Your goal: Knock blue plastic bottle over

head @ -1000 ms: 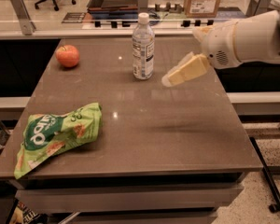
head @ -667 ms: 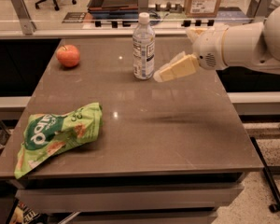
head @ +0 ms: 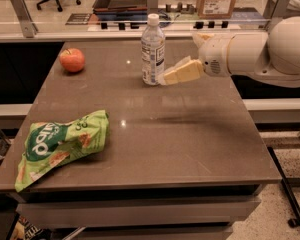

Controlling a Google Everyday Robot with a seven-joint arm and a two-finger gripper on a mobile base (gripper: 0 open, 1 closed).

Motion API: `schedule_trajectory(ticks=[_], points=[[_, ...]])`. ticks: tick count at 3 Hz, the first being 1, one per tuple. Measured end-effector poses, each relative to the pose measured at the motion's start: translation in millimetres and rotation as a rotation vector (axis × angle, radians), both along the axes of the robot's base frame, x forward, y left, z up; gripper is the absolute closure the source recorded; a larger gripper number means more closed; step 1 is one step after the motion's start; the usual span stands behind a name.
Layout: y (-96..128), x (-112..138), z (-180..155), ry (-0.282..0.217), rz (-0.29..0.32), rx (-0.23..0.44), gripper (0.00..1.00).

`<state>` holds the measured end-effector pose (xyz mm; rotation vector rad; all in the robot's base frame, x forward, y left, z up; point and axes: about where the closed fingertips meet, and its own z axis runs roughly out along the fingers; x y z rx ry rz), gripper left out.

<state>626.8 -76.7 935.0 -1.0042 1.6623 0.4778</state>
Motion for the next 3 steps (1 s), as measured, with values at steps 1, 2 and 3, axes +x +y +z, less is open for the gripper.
schedule_trajectory(ticks=[1, 2, 3], points=[[5.8, 12.0, 2.3, -0.01, 0.006, 0.021, 0.0], [10.5, 23.5, 4.4, -0.021, -0.012, 0.061, 0.0], [19.0, 32.3, 1.9, -0.017, -0.02, 0.086, 0.0]])
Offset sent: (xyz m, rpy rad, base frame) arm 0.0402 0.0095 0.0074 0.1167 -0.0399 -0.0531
